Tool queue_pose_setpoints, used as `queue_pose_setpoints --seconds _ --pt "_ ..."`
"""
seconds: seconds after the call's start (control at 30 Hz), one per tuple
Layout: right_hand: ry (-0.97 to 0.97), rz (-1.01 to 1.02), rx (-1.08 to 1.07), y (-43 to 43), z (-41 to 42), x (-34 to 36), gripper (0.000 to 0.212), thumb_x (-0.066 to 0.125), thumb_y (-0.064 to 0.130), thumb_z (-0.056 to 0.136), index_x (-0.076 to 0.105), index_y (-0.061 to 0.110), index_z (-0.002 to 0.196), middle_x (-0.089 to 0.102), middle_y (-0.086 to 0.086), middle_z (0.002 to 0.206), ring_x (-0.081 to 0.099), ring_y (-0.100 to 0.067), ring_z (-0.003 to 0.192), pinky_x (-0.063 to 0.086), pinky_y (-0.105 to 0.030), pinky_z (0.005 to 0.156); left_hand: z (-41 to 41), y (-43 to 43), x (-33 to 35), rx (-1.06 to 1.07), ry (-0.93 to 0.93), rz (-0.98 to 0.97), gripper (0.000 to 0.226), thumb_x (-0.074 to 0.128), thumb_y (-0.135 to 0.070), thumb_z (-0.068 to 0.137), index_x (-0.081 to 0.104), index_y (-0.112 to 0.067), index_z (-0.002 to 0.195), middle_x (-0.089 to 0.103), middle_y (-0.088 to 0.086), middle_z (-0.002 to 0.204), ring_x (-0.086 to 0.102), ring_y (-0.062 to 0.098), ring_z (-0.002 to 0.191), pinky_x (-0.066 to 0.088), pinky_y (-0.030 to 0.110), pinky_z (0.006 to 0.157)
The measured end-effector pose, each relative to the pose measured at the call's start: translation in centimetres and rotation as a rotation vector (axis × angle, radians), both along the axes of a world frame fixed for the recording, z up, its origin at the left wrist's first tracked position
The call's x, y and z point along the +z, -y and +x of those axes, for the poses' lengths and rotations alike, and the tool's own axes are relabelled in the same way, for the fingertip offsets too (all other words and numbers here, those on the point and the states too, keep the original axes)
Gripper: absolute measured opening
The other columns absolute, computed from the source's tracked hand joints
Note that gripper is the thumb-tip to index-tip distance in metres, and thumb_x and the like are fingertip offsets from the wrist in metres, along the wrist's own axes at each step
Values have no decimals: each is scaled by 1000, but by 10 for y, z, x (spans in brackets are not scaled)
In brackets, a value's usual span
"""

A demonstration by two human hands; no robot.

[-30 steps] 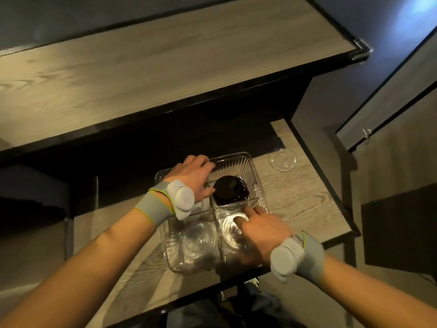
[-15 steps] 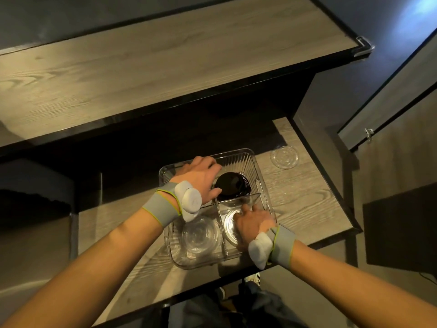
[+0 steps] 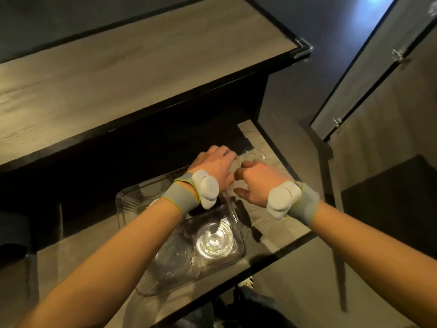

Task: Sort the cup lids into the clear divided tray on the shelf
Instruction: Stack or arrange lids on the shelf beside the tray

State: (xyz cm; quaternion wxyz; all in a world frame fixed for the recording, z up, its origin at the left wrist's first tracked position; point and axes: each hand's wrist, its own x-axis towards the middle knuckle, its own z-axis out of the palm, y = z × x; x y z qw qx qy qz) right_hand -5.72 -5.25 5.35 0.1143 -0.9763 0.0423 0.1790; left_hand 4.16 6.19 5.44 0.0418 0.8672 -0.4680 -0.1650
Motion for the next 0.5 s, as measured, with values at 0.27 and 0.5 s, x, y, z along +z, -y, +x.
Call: queue_pose_setpoints --seconds 0.27,0.5 --pt "-146 -87 -97 74 35 -60 45 58 37 89 53 14 127 51 -10 130 49 -32 119 43 -35 91 22 91 -50 -25 -57 242 56 61 -33 86 43 -15 135 45 8 137 40 30 128 41 44 104" --pt "-141 -129 -118 92 53 -126 99 79 48 62 34 15 144 39 -9 140 43 -32 123 45 -40 93 40 117 -102 -22 -112 398 78 76 -33 70 37 -15 135 42 9 134 44 34 124 46 46 98"
